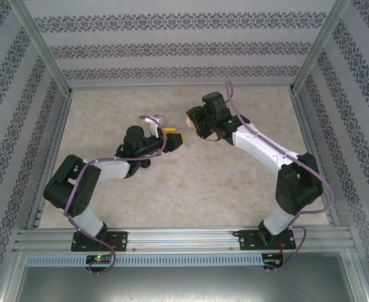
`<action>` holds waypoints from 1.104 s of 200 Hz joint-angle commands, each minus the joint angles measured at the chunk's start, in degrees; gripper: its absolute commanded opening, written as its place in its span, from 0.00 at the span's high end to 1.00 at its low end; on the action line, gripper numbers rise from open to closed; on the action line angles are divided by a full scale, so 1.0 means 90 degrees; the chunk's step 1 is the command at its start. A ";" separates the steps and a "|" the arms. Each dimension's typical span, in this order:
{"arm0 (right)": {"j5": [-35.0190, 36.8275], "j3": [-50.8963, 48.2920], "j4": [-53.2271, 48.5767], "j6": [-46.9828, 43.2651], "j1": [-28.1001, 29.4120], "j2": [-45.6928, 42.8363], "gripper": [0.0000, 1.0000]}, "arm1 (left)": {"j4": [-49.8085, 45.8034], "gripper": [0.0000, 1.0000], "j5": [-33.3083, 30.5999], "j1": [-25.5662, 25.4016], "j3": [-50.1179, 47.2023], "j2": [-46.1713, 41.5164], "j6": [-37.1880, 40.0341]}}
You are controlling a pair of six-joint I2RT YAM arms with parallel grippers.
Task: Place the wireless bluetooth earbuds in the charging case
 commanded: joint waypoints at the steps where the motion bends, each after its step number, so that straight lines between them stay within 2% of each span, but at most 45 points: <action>1: 0.0052 -0.0059 0.0172 0.0144 0.0120 -0.0191 0.68 | 0.0730 0.28 0.0146 -0.0070 0.0281 0.0195 -0.0204; 81: -0.0049 -0.0019 0.0285 0.0134 0.0364 -0.0113 0.69 | 0.1004 0.39 0.0180 -0.0075 0.0651 0.0612 -0.0352; 153: -0.0079 -0.0029 0.0308 0.0114 0.0407 -0.0104 0.69 | 0.1084 0.52 0.0131 -0.0075 0.0739 0.0758 -0.0379; 221: -0.0072 -0.0029 0.0333 0.0097 0.0434 -0.0084 0.69 | 0.1106 0.52 0.0014 -0.0071 0.0785 0.0736 -0.0366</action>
